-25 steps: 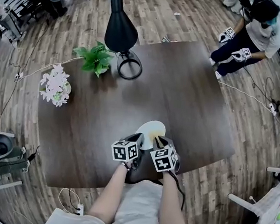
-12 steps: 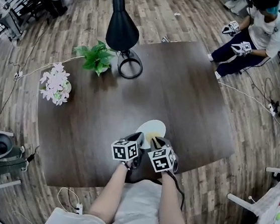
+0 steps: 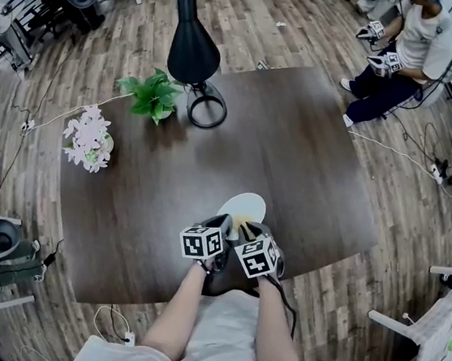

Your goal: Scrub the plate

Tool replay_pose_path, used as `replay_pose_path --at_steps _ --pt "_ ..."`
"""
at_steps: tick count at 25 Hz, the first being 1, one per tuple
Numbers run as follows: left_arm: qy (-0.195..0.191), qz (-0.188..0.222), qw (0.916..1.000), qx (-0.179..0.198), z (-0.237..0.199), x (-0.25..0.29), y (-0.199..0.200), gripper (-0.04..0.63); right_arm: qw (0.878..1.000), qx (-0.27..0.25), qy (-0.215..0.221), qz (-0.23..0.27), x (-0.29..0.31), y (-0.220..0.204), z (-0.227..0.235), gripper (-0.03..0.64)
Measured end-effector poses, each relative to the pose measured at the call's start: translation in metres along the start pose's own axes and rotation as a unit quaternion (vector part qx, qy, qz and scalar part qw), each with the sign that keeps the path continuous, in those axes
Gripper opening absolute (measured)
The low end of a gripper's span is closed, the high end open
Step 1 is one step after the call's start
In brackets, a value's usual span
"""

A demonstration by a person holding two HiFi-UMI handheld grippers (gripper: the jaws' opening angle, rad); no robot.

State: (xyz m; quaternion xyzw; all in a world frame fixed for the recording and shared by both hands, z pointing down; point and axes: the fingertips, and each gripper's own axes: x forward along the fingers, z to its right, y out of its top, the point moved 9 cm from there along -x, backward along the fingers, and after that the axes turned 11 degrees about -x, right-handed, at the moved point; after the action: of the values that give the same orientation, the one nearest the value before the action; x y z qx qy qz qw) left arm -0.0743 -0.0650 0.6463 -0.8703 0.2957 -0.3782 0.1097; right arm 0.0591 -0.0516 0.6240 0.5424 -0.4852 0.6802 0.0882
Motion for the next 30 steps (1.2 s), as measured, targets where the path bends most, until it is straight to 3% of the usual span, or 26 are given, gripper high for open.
replay_pose_path --at_steps 5,9,14,30 --pt "-0.003 0.007 0.9992 0.038 0.005 -0.009 -0.001 0.000 1.000 -0.005 -0.001 -0.006 -0.001 0.002 -0.001 0.067" --pt "0.016 0.018 0.9973 0.069 -0.002 -0.028 0.000 0.000 1.000 -0.012 -0.002 -0.008 0.000 0.004 -0.003 0.067" --pt "0.050 0.007 0.9959 0.075 -0.015 -0.045 -0.003 0.000 1.000 -0.017 0.003 -0.008 0.000 0.006 -0.011 0.067" --pt "0.051 -0.012 0.9938 0.098 -0.010 -0.056 -0.013 0.000 0.999 -0.029 0.021 0.005 -0.002 0.011 -0.034 0.067"
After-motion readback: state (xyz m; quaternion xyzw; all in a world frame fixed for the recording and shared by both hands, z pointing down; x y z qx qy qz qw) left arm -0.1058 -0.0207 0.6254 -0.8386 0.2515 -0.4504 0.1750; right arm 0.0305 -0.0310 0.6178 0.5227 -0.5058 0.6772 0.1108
